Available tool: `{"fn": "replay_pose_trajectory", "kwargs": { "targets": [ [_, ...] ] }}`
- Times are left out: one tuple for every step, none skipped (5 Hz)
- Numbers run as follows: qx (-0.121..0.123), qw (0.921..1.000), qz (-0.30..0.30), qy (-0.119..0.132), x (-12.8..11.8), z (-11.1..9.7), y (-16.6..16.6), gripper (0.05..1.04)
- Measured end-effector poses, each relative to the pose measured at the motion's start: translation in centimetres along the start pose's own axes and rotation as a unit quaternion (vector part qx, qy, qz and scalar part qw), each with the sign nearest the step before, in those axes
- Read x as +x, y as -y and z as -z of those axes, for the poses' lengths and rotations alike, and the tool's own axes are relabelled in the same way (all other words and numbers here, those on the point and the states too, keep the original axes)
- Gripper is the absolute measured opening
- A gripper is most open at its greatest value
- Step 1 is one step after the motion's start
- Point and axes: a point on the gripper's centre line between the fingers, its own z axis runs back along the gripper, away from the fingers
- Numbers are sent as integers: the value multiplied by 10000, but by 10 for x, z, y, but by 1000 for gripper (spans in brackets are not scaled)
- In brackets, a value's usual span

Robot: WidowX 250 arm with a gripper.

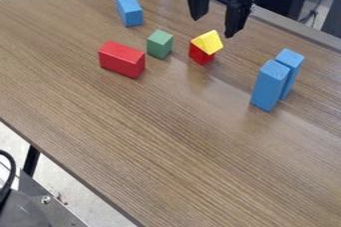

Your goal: Put the yellow triangle in the blue block

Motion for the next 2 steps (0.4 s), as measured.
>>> {"fn": "replay_pose_trajectory", "kwargs": {
  "targets": [
    [44, 10000, 13, -24, -3, 2, -4, 998],
    [59, 10000, -47, 2, -4, 4, -8, 998]
  ]
}}
